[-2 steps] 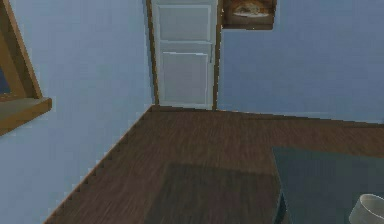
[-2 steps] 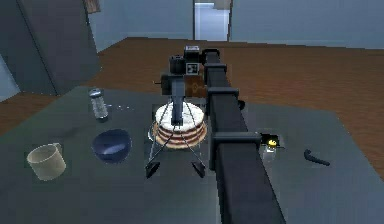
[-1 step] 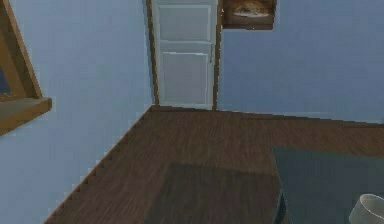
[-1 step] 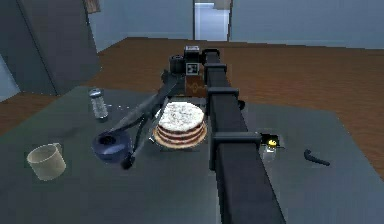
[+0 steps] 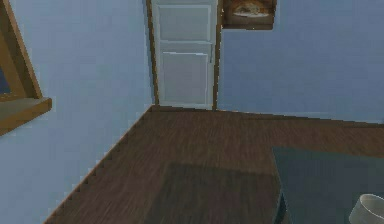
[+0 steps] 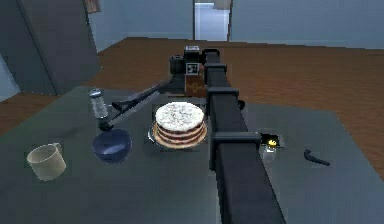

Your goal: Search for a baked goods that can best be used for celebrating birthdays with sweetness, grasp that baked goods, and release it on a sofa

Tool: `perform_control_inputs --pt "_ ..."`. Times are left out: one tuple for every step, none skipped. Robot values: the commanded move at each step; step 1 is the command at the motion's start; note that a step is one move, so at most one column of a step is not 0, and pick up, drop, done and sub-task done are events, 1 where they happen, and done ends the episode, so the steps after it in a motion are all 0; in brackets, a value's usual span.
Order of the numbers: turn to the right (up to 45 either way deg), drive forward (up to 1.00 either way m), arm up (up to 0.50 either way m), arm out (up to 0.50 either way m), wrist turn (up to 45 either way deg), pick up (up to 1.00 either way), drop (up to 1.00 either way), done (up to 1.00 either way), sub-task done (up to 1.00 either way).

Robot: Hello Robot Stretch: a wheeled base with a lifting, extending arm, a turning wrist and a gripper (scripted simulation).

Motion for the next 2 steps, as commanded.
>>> perform_control_inputs --pt "0.0 0.0 0.0 0.0 45.0 0.0 0.0 0.0 0.0" --pt "0.0 0.0 0.0 0.0 33.0 0.0 0.0 0.0 0.0"
